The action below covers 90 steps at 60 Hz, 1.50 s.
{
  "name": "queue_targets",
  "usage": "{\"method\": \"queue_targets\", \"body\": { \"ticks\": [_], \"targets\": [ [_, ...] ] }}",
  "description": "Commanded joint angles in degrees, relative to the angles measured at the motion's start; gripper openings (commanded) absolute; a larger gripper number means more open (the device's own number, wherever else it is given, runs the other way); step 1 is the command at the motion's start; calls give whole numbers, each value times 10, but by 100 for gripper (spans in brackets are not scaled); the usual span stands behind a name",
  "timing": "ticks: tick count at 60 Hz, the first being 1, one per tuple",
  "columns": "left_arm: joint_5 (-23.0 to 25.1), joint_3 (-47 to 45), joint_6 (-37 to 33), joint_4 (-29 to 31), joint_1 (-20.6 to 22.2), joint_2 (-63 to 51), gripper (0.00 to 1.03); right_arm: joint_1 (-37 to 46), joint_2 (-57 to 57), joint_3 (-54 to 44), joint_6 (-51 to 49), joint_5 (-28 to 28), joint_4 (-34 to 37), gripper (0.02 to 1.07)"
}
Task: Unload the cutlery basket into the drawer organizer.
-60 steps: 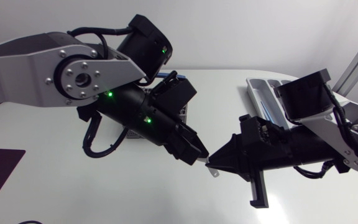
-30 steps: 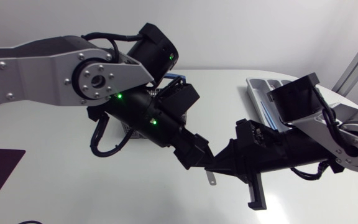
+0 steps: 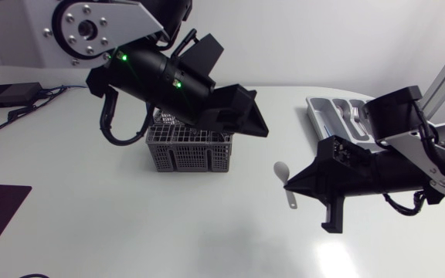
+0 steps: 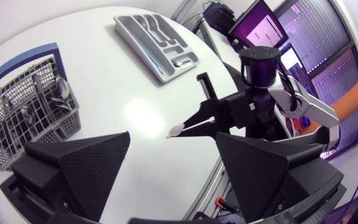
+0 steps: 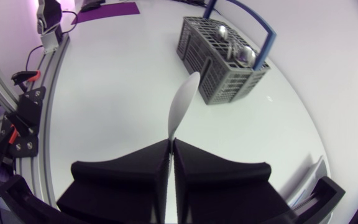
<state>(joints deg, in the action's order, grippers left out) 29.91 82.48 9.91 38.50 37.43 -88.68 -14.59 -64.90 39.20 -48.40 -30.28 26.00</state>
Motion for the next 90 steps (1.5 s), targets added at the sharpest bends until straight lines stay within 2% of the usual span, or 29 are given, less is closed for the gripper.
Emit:
{"method": "queue_targets", "body": {
  "ticks": [1,10,19,28,39,58,68,74,90],
  "targets": [
    [-13,20,36,6,-17,-18,98,38,-2,6,-35,15,7,8],
    [-30,27,40,25,-43,-29,98,98,0,6,-78,67,-13,8],
    [-79,21,40,29,-50,-36,98,164,-3,-2,-122,102,-45,8],
    [-97,28,48,57,-56,-45,98,223,-8,-26,-177,140,-106,8],
    [-107,30,48,76,-68,-52,98,308,-44,-29,-245,141,-163,8],
    [-112,22,42,102,-75,-51,98,429,-178,-3,-355,139,-274,8],
    [-114,21,42,104,-77,-49,98,460,-223,33,-395,139,-277,8],
    [-122,20,42,105,-75,-47,98,472,-251,47,-415,141,-305,8],
    [-127,12,42,108,-70,-36,98,479,-316,83,-453,150,-328,8]
  ]
}}
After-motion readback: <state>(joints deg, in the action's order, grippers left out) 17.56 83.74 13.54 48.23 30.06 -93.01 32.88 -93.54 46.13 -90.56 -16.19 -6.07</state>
